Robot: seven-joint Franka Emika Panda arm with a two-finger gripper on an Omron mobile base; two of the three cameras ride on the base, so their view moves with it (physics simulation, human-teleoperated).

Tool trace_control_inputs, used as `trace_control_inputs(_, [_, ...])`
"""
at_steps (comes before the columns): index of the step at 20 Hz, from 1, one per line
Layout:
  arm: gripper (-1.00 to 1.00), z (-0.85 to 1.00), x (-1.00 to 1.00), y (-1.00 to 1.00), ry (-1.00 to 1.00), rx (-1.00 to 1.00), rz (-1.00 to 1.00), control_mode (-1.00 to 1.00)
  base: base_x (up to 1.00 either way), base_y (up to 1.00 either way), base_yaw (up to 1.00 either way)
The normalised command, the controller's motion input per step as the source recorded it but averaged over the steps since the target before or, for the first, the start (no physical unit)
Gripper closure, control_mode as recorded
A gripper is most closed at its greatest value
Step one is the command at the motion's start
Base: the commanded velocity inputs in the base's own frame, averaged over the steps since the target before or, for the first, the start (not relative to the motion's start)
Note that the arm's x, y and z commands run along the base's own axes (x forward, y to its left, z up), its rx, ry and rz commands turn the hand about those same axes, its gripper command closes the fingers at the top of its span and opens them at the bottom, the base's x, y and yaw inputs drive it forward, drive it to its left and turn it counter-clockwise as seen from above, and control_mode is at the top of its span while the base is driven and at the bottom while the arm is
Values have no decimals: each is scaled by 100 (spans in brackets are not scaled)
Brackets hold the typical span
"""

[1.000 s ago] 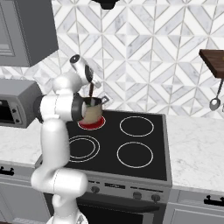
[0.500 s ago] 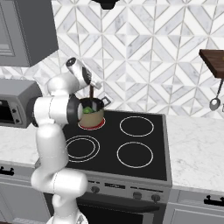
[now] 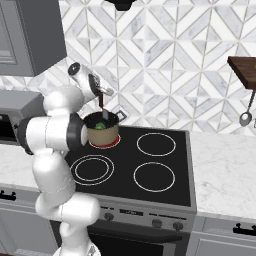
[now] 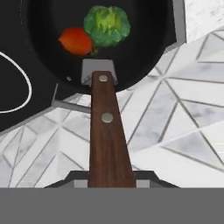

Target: Put the broccoli and tomato in the pot. Retrieve the spatula and lightly stir the vegetables in the pot.

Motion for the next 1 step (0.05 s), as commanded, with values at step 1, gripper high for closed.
trace_control_inputs(1, [100, 0, 0, 0, 0, 0, 7, -100, 0, 0, 0])
